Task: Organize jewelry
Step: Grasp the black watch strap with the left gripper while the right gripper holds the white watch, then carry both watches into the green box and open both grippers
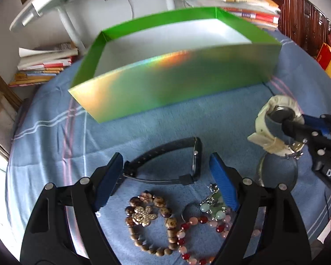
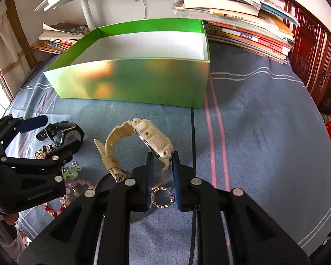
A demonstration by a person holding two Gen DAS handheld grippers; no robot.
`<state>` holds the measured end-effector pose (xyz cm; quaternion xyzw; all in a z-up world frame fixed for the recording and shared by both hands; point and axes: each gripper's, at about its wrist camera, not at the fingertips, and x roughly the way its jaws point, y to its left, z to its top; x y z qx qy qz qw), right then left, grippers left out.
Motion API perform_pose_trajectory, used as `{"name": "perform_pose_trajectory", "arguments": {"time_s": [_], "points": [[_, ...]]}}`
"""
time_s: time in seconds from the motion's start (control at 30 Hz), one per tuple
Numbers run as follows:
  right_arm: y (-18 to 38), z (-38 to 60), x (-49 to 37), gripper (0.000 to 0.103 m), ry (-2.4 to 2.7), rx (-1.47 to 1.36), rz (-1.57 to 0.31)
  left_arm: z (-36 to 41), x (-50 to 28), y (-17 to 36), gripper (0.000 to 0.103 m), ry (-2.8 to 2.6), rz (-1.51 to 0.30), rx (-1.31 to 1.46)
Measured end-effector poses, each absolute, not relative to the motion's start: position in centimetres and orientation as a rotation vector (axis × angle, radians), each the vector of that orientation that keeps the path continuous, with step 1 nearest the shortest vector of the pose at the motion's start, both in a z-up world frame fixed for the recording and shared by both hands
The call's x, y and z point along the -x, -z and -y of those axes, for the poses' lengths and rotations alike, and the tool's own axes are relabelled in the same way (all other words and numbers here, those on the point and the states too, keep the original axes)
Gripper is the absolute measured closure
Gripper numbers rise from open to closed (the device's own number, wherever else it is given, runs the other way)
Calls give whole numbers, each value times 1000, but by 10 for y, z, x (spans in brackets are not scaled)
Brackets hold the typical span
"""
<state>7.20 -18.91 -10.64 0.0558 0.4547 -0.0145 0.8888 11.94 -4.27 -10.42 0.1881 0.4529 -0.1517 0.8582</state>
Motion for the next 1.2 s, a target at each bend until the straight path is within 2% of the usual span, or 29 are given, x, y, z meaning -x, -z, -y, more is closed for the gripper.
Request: {"name": "perform_pose_trajectory", "arguments": {"time_s": [0.1,0.2,0.23,0.27,0.67,0.8,1.03,1.2], "points": [[109,187,-73,86,24,-112,-950,41,-122,105,34,299,-924,-409],[108,186,-72,86,20,-109,-945,35,-123,97,64,319,-913,-371],[108,186,-72,86,20,-109,-942,30,-126,95,92,337,-930,-337],[107,186,-71,86,20,-109,-938,27,-128,94,94,332,-942,-317],[98,180,-71,86,15,-82,-920,6,-120,65,95,339,-889,-211],[78,180,-75,86,16,-69,-872,2,-117,40,95,356,-828,-196],[9,189,-109,86,55,-48,-692,20,-156,-19,94,348,-687,-197],[14,202,-161,86,89,-62,-721,34,-201,-14,94,321,-719,-179]]}}
